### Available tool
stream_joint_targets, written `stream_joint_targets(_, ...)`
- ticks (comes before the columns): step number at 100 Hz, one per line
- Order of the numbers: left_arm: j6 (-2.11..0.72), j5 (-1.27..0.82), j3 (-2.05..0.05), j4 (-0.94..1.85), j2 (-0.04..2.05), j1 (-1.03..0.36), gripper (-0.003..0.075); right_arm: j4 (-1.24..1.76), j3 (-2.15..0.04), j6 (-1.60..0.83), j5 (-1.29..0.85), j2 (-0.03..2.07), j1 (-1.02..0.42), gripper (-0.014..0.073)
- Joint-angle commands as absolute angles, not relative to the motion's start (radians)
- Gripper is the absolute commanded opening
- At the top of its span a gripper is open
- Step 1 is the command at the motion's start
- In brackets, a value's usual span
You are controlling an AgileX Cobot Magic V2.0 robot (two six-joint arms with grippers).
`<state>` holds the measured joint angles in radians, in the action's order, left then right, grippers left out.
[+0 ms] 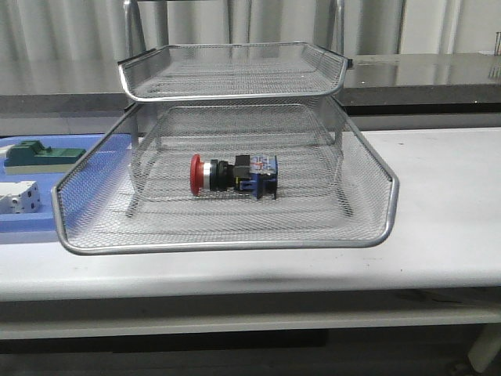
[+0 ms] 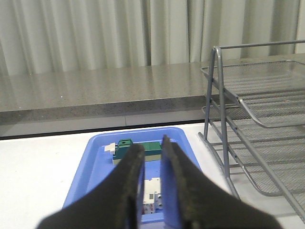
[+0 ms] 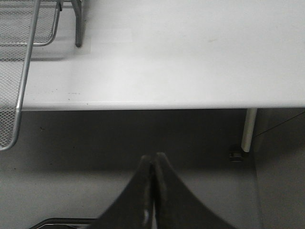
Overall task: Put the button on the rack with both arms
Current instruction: 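Open the left gripper and lift it away from the button, then push the middle wire tray back into the rack with the right gripper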
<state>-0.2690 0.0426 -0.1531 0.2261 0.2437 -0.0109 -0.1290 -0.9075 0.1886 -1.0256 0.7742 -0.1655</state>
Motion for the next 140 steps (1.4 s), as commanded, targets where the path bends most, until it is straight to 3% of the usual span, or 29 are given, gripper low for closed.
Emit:
stream_joint_targets(1, -0.258, 0.129, -0.18, 0.236, 0.253, -0.01, -0.002, -0.149, -0.94, 0.186, -0.977, 0.768, -0.161, -0.007)
stream_joint_targets(55, -0.258, 0.129, -0.18, 0.236, 0.253, -0.01, -0.002, -0.138, -0.94, 0.186, -0.957, 0.768, -0.161, -0.007)
stream_joint_targets(86, -0.258, 0.129, -0.18, 0.236, 0.253, -0.01, -0.002, 0.14, -0.94, 0.034, -0.919, 0.89, -0.2, -0.0069)
stream_joint_targets(140, -0.258, 0.129, -0.18, 0.236, 0.253, -0.01, -0.002, 0.205, -0.94, 0.048, -0.729, 1.284, -0.604, -0.0067)
